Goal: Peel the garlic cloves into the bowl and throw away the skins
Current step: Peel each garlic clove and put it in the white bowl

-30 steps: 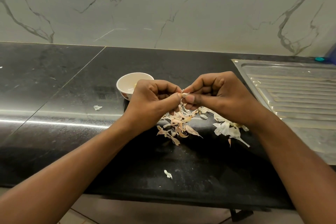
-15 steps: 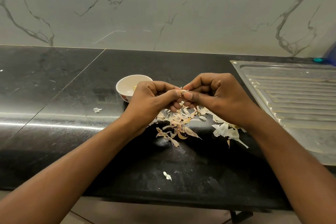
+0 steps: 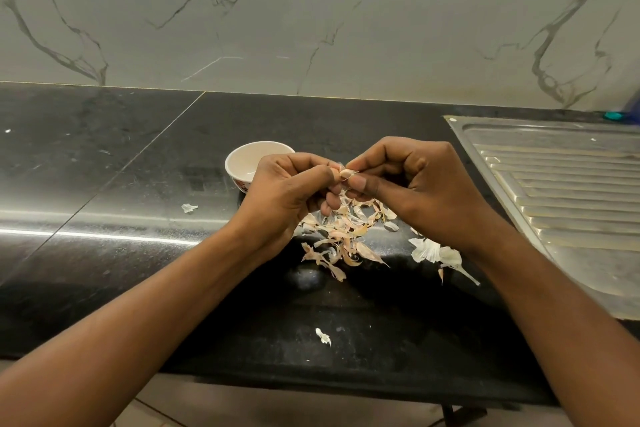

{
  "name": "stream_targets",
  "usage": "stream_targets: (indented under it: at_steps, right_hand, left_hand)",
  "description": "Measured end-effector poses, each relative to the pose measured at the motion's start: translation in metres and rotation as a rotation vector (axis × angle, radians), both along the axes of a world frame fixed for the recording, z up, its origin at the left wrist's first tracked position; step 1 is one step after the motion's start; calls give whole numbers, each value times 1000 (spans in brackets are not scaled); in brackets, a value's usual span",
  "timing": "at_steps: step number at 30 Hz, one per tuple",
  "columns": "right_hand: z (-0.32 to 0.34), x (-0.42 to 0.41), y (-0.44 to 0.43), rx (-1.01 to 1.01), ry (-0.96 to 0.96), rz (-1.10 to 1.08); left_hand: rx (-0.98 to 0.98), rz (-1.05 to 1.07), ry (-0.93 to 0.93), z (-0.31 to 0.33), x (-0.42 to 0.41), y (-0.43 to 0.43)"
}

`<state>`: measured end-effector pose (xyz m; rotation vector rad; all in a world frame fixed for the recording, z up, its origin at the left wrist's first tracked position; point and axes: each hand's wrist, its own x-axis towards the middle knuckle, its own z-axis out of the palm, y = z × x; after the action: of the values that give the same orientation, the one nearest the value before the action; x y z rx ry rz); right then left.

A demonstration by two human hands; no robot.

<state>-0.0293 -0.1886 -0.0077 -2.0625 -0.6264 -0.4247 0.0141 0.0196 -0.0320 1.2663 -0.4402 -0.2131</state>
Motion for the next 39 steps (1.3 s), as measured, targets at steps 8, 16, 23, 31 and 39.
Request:
stream_targets:
  at_steps: [8, 16, 23, 31, 39]
  right_hand:
    - [5, -1, -4, 113, 75, 11]
    - [6, 0, -5, 192, 135, -50]
    - [9, -4, -6, 317, 334, 19]
    - [10, -3, -7, 339, 385, 32]
    - [9, -4, -5, 280, 367, 55]
  left_hand:
    - [-48, -45, -6, 5, -1, 1]
    - [26, -26, -67, 1, 3, 3]
    - [91, -4, -128, 3, 2, 4]
    - [176, 48, -192, 2, 3, 4]
    - [176, 61, -206, -3, 2, 5]
